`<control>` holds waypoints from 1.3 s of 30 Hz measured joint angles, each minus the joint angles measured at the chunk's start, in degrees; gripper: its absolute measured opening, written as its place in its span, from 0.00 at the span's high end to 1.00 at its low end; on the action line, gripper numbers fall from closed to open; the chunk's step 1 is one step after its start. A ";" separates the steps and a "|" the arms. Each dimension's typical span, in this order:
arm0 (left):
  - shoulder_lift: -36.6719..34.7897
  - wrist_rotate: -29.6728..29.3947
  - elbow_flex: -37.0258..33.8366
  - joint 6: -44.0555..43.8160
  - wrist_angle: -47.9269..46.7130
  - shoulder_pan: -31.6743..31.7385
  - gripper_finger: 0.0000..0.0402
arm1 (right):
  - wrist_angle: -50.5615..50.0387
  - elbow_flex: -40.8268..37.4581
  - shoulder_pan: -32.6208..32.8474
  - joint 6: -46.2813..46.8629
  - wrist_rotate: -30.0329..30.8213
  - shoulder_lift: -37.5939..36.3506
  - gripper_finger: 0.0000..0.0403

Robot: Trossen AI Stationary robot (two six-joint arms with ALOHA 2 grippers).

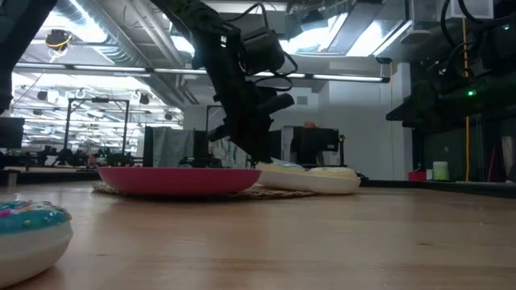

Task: Pick & Place donuts
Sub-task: Put the large light blue donut on the white plate, then put the small light blue donut on the pink plate

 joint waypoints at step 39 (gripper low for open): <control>-8.86 -1.45 -0.09 -7.68 -8.43 1.23 0.32 | 0.02 0.00 -0.02 0.00 0.00 -0.01 0.07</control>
